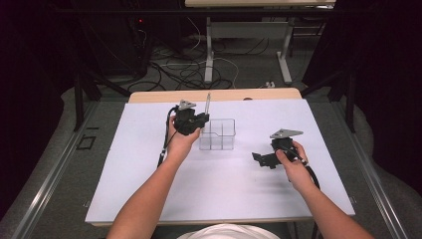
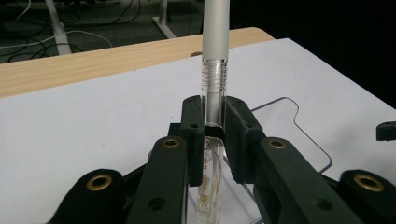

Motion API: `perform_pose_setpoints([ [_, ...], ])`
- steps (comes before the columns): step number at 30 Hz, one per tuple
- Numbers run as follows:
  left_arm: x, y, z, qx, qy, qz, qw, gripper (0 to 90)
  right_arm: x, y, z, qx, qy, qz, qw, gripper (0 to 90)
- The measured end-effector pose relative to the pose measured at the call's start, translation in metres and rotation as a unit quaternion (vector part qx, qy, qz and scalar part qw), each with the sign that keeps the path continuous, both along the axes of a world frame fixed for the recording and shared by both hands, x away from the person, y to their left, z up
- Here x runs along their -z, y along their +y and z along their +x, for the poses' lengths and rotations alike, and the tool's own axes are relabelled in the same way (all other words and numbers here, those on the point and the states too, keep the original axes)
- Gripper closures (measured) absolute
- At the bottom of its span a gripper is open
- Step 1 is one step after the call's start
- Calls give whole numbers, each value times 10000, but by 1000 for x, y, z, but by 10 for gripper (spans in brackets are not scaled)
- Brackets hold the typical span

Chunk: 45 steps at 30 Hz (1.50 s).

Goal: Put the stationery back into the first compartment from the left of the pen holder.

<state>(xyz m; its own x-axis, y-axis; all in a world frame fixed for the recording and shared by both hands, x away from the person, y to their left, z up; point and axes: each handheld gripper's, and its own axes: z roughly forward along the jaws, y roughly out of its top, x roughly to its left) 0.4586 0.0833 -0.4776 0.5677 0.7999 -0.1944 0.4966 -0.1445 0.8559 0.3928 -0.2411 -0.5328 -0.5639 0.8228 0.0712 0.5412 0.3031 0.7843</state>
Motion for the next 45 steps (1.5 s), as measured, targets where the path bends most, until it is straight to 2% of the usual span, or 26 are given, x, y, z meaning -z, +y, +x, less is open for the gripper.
perform_pose_setpoints([
  [9, 8, 1, -1, -17, 102, 17, 9999, 785, 0, 1, -1, -23, 49, 28, 10000, 0],
  [11, 8, 2, -2, 0, 95, 88, 9999, 783, 0, 2, -1, -31, 52, 29, 10000, 0],
  [12, 8, 3, -2, 1, 150, 82, 9999, 777, 1, 2, -1, -21, 49, 20, 10000, 0],
  [13, 8, 3, -2, -21, 117, 47, 9999, 769, 1, 2, -1, -24, 52, 21, 10000, 0],
  [17, 4, 6, -5, -25, 73, -48, 10000, 713, 1, 2, -1, -25, 53, 22, 10000, 0],
  [22, -2, 13, -10, -5, 10, -55, 10000, 620, 0, 2, -1, -12, 46, 27, 10000, 0],
  [23, -4, 14, -11, -6, 91, -75, 9999, 608, 1, 1, 0, -22, 19, 8, 10000, 0],
  [26, -6, 18, -16, 22, 113, -102, 9999, 571, 0, 1, -1, -16, 46, 11, 10000, 0],
  [34, -11, 30, -26, 191, 91, -36, 9998, 449, 1, 2, -1, 9, 54, 9, 10000, 0],
  [35, -11, 30, -28, 184, 87, -112, 9997, 434, 1, 2, -1, 11, 66, 8, 10000, 0],
  [36, -13, 33, -30, 209, 63, -20, 9998, 415, 1, 2, -1, 18, 77, 18, 10000, 0],
  [37, -13, 34, -31, 161, -22, 26, 9999, 394, 1, 2, -1, 19, 69, 12, 10000, 0],
  [39, -15, 37, -34, 225, -3, -2, 9997, 357, 1, 2, 0, 3, 27, -18, 10000, 0],
  [42, -17, 43, -40, 158, 29, -67, 9998, 329, 1, 1, 0, -15, 20, -26, 10000, 0],
  [45, -17, 51, -45, 180, -57, 8, 9998, 296, 1, 1, 0, -17, 40, 0, 10000, 0],
])
